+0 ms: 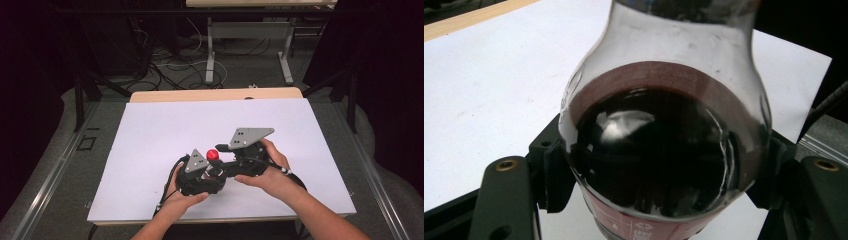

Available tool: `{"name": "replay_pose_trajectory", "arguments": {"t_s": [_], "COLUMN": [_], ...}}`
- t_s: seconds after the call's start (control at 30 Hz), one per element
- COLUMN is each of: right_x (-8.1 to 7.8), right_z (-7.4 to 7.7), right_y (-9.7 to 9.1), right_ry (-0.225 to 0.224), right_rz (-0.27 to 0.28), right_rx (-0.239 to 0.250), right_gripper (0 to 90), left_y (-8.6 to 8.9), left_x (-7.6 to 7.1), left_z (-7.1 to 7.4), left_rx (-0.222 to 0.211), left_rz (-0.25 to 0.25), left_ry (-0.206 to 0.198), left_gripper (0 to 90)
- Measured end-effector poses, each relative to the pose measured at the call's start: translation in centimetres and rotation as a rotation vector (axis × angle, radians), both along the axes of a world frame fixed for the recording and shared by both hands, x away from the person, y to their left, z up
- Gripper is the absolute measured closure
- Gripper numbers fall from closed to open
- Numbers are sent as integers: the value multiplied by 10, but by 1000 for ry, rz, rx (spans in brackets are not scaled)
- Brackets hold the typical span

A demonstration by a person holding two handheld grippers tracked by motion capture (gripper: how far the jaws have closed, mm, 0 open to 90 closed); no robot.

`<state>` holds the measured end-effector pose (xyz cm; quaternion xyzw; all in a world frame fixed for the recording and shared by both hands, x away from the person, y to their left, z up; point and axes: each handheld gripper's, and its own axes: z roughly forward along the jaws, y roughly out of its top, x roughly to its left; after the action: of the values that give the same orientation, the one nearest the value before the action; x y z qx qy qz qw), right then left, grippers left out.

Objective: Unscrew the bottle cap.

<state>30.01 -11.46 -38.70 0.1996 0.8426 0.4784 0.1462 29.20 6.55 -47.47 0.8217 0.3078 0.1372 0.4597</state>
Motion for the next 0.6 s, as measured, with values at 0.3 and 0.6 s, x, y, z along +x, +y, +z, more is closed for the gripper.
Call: {"name": "replay_pose_trajectory", "arguments": {"t_s": [0.3, 0.6], "right_x": [-4, 20], "right_z": [-4, 3], "right_y": [9, -3], "right_ry": [13, 7], "right_rz": [-59, 257], "right_rx": [47, -24], "right_gripper": [604, 611], "left_y": [-2, 1], "left_x": [-2, -4], "left_z": [0, 1], "left_rx": [9, 13], "left_rz": [7, -61], "left_ry": [-12, -20], "left_gripper": [295, 296]}}
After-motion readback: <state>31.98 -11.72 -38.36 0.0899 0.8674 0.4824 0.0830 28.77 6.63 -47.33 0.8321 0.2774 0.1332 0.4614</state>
